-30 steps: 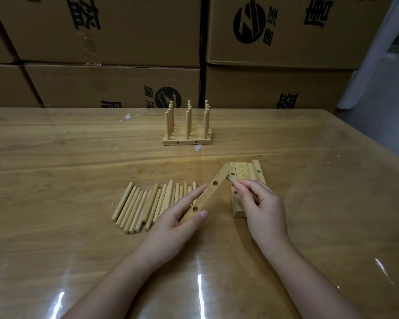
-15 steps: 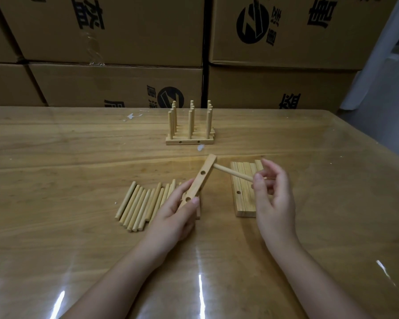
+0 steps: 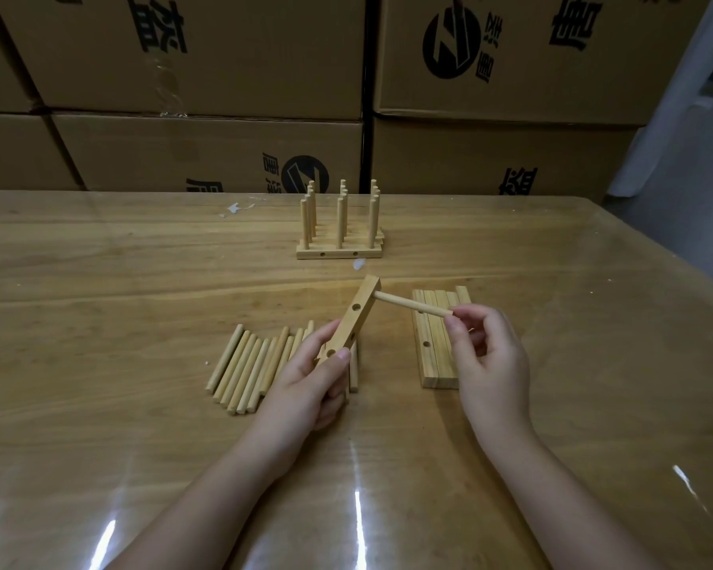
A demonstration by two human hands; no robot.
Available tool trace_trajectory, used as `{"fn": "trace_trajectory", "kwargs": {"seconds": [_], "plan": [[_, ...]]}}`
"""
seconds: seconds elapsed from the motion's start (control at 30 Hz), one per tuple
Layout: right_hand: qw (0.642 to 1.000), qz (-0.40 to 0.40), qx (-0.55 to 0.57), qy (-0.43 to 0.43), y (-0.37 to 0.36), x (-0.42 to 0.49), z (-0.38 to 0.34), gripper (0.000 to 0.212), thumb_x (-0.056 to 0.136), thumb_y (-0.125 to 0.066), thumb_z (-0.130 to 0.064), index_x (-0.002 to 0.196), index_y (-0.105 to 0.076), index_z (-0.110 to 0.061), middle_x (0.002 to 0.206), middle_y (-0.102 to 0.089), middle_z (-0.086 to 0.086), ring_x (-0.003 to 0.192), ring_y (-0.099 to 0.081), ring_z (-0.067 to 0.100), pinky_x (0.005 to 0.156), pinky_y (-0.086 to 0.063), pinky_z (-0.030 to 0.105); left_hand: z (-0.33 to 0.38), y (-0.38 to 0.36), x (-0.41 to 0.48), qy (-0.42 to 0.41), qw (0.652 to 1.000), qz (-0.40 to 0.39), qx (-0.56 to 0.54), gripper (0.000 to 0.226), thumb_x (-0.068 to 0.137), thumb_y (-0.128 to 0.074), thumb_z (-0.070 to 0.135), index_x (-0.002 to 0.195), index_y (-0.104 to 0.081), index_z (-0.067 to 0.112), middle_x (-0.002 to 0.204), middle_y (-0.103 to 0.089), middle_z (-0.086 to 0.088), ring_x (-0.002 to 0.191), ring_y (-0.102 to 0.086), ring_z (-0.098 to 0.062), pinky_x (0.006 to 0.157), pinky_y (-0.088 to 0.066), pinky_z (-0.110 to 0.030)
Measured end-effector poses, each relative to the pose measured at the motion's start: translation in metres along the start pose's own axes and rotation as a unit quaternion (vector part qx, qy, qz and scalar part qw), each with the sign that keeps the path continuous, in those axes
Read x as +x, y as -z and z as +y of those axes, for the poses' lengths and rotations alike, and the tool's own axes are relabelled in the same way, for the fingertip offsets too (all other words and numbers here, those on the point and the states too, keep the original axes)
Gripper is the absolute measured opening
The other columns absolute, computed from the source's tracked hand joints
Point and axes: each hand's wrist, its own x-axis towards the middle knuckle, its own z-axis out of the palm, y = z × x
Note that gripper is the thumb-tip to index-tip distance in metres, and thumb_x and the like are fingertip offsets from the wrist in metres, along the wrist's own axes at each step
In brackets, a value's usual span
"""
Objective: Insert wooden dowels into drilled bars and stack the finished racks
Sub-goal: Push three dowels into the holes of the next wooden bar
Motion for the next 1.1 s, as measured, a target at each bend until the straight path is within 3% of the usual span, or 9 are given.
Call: {"fn": "trace_trajectory", "kwargs": {"seconds": [0.33,0.6,1.1], "plan": [[0.999,0.003,-0.039,0.022,0.0018,0.0002,0.0009,0.003,0.088,-0.061,-0.014,0.089,-0.062,-0.015,0.079,-0.053,-0.014,0.071,-0.050,-0.003,0.057,-0.038,0.006,0.0031,-0.0035,-0.0027,-0.002,1.000,-0.003,0.018,0.050,0.078,-0.058,0.037,0.128,-0.051,0.041,0.059,-0.042,0.006,0.047,-0.036,-0.005,0.040,-0.032,-0.016],[0.999,0.001,-0.036,0.007,0.0026,0.0002,0.0021,0.006,0.088,-0.059,-0.017,0.089,-0.064,-0.013,0.077,-0.055,-0.012,0.069,-0.051,0.001,0.054,-0.039,0.010,0.0053,-0.0073,-0.0042,-0.007,1.000,0.011,0.025,0.038,0.094,-0.050,0.019,0.128,-0.051,0.036,0.057,-0.040,0.006,0.046,-0.034,-0.004,0.039,-0.031,-0.015],[1.000,-0.002,-0.029,-0.004,0.0014,-0.0014,0.0026,0.003,0.089,-0.059,-0.017,0.090,-0.060,-0.020,0.080,-0.056,-0.012,0.073,-0.052,0.003,0.056,-0.042,0.011,0.0028,-0.0026,-0.0029,-0.012,1.000,0.001,0.024,0.043,0.080,-0.060,0.036,0.122,-0.056,0.045,0.061,-0.045,0.007,0.049,-0.036,-0.006,0.040,-0.031,-0.017]]}}
